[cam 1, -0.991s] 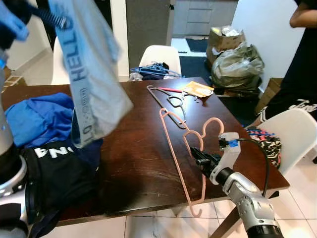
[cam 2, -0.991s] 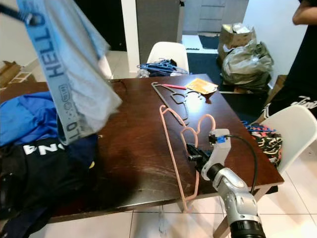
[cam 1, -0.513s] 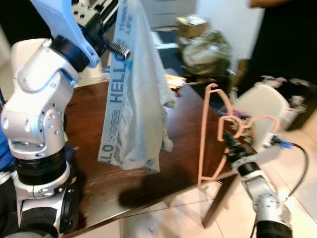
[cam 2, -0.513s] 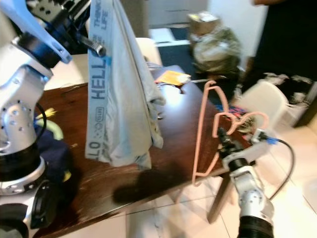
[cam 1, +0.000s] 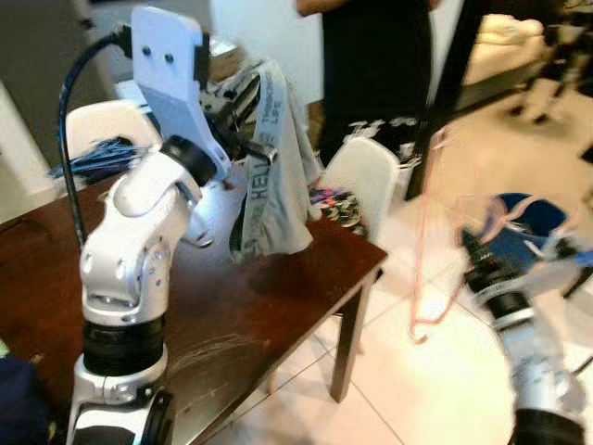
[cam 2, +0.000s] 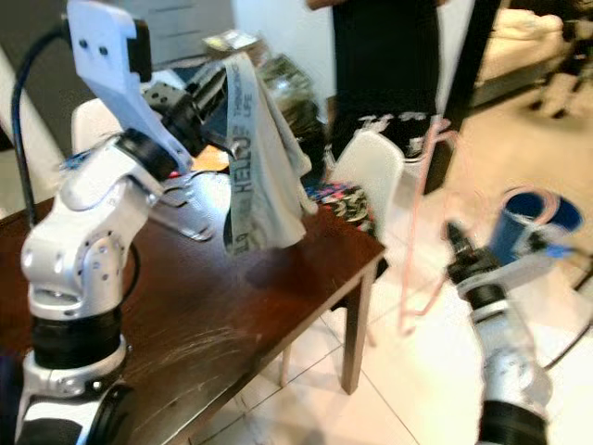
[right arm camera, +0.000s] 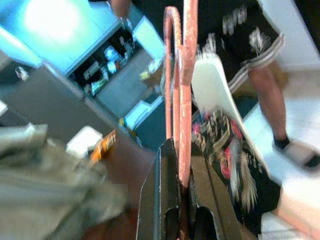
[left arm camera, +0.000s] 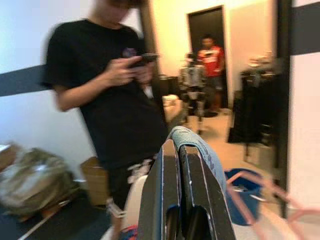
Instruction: Hang hanger
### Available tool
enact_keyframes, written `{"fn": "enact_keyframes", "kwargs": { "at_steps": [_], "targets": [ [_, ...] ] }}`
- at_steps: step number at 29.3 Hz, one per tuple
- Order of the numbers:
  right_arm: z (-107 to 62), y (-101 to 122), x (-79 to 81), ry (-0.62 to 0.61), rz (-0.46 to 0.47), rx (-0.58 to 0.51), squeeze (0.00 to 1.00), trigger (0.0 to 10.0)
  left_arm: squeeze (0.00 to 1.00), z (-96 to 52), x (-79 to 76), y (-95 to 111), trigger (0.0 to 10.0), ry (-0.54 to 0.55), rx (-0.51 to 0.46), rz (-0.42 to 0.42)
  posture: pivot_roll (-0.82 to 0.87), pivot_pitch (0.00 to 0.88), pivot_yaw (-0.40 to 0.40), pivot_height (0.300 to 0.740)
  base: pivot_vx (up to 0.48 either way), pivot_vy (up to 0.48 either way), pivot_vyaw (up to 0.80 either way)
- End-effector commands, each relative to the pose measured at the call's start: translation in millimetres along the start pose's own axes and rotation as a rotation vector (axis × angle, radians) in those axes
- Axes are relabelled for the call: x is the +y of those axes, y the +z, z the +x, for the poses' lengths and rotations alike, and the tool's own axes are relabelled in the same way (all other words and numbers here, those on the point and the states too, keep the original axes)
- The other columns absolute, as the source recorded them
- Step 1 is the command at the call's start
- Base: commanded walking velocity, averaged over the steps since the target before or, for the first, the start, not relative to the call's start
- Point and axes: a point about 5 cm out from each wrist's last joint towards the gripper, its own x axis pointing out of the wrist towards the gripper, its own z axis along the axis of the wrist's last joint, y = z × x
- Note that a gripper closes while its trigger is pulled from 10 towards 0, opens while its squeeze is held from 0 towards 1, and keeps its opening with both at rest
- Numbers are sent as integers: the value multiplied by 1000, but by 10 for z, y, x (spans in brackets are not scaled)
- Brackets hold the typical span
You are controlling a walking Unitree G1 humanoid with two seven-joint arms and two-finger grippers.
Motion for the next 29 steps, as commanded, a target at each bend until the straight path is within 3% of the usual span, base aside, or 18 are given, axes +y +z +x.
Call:
{"fn": "enact_keyframes", "kwargs": {
  "at_steps": [1,5,6,10,15,17,18,23,29],
  "targets": [
    [32,-58,153,56,-21,21,0,10000,0,-68,68,-87,10000,66,13,6,-49,0,50,731,0,0,-800],
    [34,-123,200,72,-40,50,0,10000,0,-138,129,-164,10000,110,39,32,-58,0,54,731,0,-211,-800],
    [48,-178,262,99,-87,85,0,10000,0,-270,202,-289,10000,150,89,55,-70,0,51,731,0,-461,-800],
    [63,-200,326,125,-122,105,0,10000,0,-388,259,-374,10000,182,124,59,-71,0,50,731,0,-461,-800],
    [141,-221,461,198,-201,148,0,10000,0,-591,344,-491,10000,261,168,74,-57,0,-28,731,0,-467,-800],
    [141,-221,461,198,-201,148,0,10000,0,-591,344,-491,10000,261,168,74,-57,0,-28,731,0,-469,-800],
    [217,-219,551,254,-259,180,0,10000,0,-690,371,-544,10000,313,177,74,-41,0,-60,731,0,-469,-800],
    [292,-203,621,296,-299,199,0,10000,0,-744,369,-573,10000,345,175,77,-31,0,-77,731,0,-472,-800],
    [377,-146,696,328,-345,193,0,10000,0,-772,262,-646,10000,345,185,38,-17,0,-96,731,0,-447,-800]
  ]
}}
